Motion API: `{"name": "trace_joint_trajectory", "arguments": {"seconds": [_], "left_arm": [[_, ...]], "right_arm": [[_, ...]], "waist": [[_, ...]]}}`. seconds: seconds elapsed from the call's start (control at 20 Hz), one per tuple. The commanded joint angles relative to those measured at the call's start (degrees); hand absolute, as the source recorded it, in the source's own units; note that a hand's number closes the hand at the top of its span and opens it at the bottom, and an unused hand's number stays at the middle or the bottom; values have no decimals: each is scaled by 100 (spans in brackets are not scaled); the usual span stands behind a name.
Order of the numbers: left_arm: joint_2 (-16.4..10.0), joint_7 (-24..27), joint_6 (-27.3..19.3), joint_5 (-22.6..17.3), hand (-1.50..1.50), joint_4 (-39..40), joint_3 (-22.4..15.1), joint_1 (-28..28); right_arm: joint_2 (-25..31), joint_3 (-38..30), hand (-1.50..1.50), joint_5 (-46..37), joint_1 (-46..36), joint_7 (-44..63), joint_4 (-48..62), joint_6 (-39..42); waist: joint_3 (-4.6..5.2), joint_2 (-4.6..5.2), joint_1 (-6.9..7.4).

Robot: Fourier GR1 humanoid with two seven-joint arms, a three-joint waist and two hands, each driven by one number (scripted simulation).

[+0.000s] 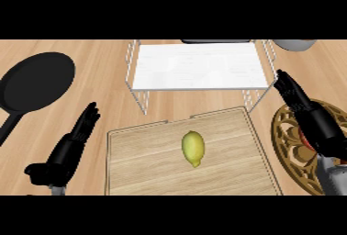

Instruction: Pick the squash from the placemat and place it in the tiered shelf

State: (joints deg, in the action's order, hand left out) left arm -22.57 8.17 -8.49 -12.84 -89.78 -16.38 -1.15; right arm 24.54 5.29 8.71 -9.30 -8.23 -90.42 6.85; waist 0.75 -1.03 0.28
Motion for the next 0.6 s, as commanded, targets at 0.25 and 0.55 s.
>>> {"name": "trace_joint_trajectory", "arguments": {"seconds": [0.25, 0.55], "left_arm": [[62, -883, -1197, 94, 0, -271, 1013, 642], [151, -1156, -1135, 78, 0, -426, 899, 449]], "right_arm": [[456, -1653, 150, 1109, -648, 731, 904, -97], [572, -2889, -150, 1966, -489, 627, 1568, -112]], "waist": [[-84, 120, -18], [-81, 99, -42]]}}
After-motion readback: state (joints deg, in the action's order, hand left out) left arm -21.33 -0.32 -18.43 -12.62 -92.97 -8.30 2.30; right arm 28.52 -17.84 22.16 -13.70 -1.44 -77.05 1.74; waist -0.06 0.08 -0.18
